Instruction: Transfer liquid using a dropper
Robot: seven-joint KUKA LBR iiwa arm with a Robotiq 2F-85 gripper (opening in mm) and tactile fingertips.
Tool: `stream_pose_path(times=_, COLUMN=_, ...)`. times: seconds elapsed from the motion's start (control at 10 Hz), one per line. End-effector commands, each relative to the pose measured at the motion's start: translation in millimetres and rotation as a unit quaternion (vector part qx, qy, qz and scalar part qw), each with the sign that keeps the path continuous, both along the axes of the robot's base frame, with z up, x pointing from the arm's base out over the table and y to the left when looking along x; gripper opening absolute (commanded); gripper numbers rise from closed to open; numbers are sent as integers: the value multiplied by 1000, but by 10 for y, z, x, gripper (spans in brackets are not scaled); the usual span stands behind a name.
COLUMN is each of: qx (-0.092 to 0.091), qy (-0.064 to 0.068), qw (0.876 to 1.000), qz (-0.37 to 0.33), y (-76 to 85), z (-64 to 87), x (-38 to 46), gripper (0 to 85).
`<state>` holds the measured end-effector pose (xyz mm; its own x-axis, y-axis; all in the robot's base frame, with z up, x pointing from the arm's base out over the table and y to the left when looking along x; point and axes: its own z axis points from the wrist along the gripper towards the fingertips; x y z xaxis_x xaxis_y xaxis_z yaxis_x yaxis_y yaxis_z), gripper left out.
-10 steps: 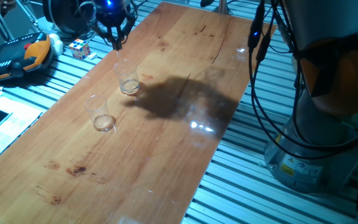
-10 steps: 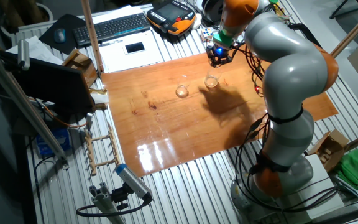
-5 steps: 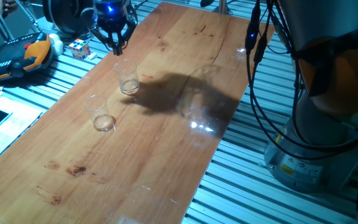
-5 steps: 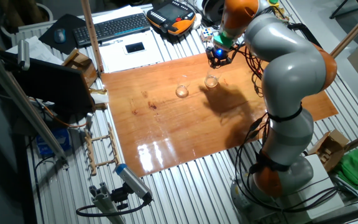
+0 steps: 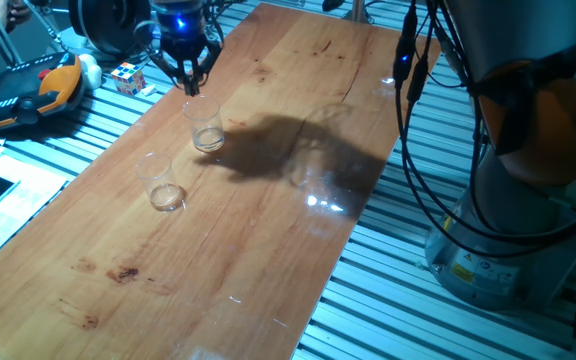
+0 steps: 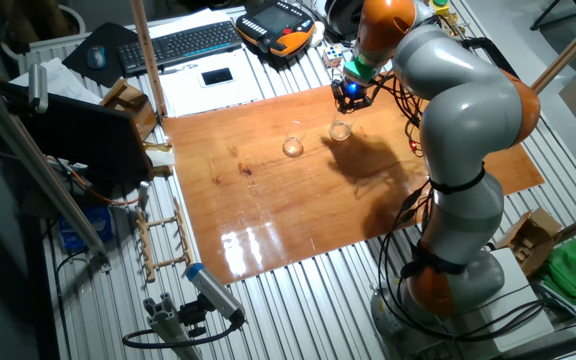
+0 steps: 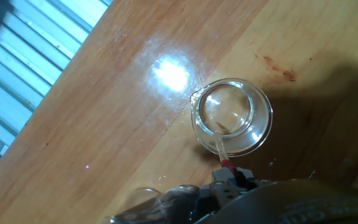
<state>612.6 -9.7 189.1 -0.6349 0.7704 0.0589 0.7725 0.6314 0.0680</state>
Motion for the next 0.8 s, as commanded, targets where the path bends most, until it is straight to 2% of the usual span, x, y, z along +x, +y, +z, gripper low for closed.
stream_pose_path(times=0.0, qx=-1, qy=-1, qw=1000, qz=-3, y=-7, z=-45, x=4, gripper=10)
stream_pose_path(times=0.7, qx=12, qy=-2, qw=1000, qz=-6, y=-21, z=-278, x=10, gripper=10)
